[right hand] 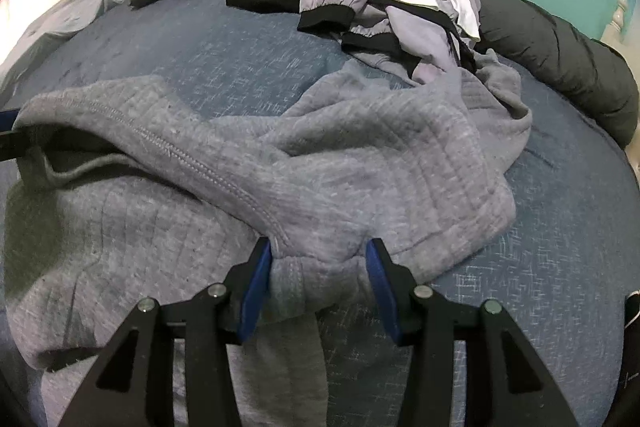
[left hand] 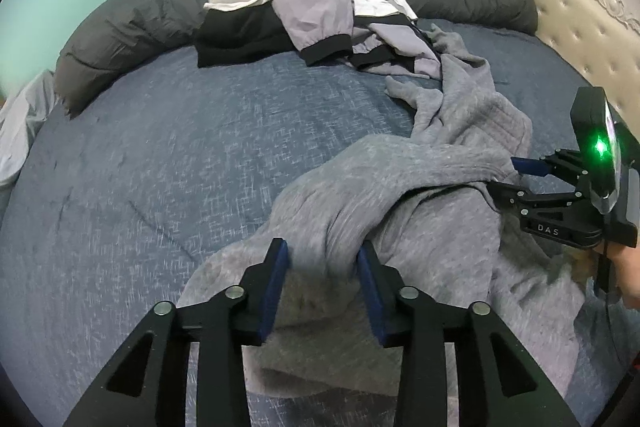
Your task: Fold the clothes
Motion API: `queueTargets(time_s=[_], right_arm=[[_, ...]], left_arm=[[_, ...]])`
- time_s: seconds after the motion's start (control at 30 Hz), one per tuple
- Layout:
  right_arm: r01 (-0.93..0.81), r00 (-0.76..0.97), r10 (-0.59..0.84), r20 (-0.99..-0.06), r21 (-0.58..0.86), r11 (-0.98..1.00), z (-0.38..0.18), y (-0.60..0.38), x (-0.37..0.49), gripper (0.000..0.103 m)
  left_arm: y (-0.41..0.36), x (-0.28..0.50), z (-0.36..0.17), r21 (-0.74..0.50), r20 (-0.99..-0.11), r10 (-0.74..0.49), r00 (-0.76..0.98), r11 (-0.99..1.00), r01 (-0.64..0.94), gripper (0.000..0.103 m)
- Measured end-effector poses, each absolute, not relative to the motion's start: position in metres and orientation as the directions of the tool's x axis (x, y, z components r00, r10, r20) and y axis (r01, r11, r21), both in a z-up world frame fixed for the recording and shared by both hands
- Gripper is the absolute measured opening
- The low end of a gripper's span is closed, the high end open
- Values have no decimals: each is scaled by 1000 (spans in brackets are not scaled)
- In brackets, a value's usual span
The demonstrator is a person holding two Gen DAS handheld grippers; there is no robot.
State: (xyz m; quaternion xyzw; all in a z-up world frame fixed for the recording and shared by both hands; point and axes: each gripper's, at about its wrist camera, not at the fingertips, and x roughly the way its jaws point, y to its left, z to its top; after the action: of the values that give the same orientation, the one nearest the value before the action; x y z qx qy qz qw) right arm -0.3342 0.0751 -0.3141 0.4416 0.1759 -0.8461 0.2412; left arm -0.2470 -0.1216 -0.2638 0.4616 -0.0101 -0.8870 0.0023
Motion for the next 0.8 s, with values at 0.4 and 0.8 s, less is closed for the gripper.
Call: queueTargets(time_s=[0.4,0.8], right_arm=[[588,-461,-306,-833,-28,-808,-312,79,-337,11],[554,-607,-403,-685,-2,-832,-188,121,-316,8]], left_arm=[[-128,-258,-265,-3,-804,3,-595,-1000,-1,10],[-119,-227,-170,18,-703,-10,-711,-1000,-3,9]])
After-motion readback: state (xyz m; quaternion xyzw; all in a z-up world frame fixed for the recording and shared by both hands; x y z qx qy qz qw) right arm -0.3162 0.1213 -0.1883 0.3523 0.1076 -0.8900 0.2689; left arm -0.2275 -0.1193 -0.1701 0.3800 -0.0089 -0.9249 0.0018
